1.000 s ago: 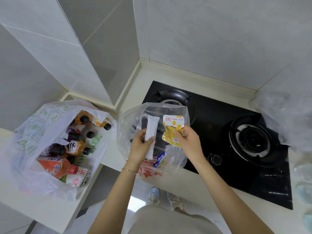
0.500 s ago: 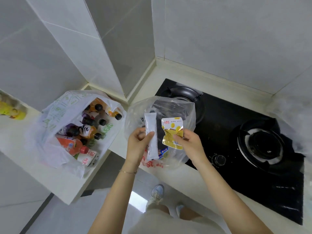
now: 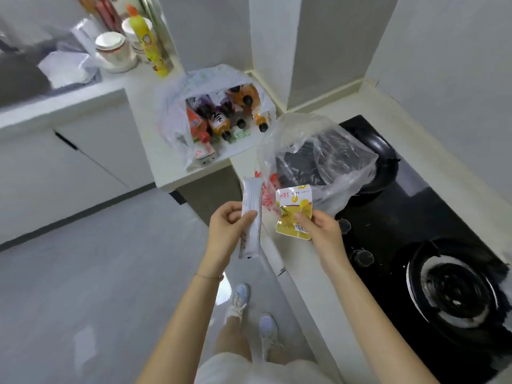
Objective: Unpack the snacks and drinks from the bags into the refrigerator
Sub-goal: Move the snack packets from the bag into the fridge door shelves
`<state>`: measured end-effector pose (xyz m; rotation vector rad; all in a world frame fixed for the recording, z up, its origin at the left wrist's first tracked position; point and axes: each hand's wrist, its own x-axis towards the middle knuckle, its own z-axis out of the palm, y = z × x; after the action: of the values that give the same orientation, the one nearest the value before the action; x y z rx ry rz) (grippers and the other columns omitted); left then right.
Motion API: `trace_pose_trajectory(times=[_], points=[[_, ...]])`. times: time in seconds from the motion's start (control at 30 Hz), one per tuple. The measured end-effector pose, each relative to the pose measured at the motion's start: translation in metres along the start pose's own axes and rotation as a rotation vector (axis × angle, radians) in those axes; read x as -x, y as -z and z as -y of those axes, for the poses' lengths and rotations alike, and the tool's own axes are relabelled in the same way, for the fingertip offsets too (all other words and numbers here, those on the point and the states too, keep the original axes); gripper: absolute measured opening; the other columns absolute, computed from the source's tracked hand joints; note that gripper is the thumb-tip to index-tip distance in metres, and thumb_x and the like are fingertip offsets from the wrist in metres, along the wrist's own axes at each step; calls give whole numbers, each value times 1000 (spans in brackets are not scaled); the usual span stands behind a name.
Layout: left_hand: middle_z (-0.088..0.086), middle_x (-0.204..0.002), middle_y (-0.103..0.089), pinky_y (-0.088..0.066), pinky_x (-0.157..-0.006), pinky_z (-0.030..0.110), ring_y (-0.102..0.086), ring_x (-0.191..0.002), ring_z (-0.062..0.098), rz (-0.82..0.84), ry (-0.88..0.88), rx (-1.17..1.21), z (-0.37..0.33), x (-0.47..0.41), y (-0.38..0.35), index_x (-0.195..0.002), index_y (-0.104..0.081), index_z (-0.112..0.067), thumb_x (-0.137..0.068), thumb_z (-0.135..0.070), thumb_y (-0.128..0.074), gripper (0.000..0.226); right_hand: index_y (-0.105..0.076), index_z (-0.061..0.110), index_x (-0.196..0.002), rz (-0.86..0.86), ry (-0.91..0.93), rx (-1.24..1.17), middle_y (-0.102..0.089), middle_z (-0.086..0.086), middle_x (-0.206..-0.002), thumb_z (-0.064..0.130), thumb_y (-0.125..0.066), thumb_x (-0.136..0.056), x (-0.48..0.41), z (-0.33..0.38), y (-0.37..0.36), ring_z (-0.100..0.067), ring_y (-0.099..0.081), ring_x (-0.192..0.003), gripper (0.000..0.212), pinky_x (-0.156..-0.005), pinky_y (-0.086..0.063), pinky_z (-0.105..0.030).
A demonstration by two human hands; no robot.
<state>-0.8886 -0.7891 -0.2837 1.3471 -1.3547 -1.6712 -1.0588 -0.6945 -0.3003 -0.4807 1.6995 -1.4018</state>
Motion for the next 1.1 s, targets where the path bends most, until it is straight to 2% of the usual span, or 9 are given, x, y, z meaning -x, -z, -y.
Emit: trace_pose_trajectory(times=[0.13,0.23,0.3,0.5,0.63,0.77,0.87,0.97,1.1], points=[[1,-73,-72,-47,-54,21,-64,-64,12,-193,7,86,1,37,49,-100,-64,-3,-88,-6,-68,13,-71,17,-91,200,29,22,-74,-2,-92,13,-66,-90,18,13,-53,-12,-69,-84,7,-72,-51,-19],[1,-75,-73,-50,-57,20,-66,-66,11,-323,-22,138,1,69,82,-98,-63,-6,-88,-7,-68,11,-71,13,-92,323,54,46,-74,-11,-96,14,-67,-89,36,14,-98,-22,-69,-91,6,-81,-52,-32],[2,-77,-74,-51,-58,20,-67,-68,10,-406,-43,179,3,90,104,-100,-63,-5,-88,-8,-68,13,-71,14,-92,416,75,76,-73,-11,-96,17,-68,-89,53,14,-127,-23,-69,-93,6,-83,-52,-35],[3,-83,-75,-56,-63,26,-69,-72,13,-646,-77,294,21,162,179,-93,-63,-13,-89,-9,-68,8,-70,14,-95,665,121,127,-73,2,-89,18,-65,-90,124,8,-198,-6,-69,-83,8,-69,-51,-15],[8,-89,-75,-57,-66,29,-70,-75,16,-772,-101,350,36,216,225,-100,-62,-9,-88,-9,-68,13,-69,14,-102,782,106,142,-74,2,-94,19,-64,-91,181,-5,-242,-9,-70,-86,14,-70,-52,-16],[10,-92,-75,-56,-64,28,-71,-75,17,-845,-126,383,54,276,274,-107,-61,-3,-88,-9,-69,21,-70,16,-97,861,101,125,-74,1,-91,16,-63,-91,248,-23,-283,-10,-71,-82,9,-70,-54,-17],[8,-89,-75,-54,-61,25,-70,-72,15,-876,-151,388,64,326,309,-103,-62,-5,-88,-8,-69,17,-69,18,-96,883,98,94,-74,2,-91,16,-62,-92,302,-41,-309,-9,-70,-82,8,-70,-53,-17],[6,-86,-76,-53,-61,25,-70,-73,15,-861,-202,345,70,375,338,-98,-64,-9,-88,-8,-68,11,-68,17,-99,873,95,28,-74,0,-93,16,-60,-93,356,-57,-329,-12,-70,-86,11,-72,-55,-19],[7,-88,-76,-53,-61,25,-72,-76,16,-841,-255,294,79,430,367,-103,-64,-5,-89,-9,-68,16,-67,14,-101,871,99,-32,-73,-4,-95,17,-57,-94,416,-74,-347,-17,-70,-89,12,-73,-56,-22]])
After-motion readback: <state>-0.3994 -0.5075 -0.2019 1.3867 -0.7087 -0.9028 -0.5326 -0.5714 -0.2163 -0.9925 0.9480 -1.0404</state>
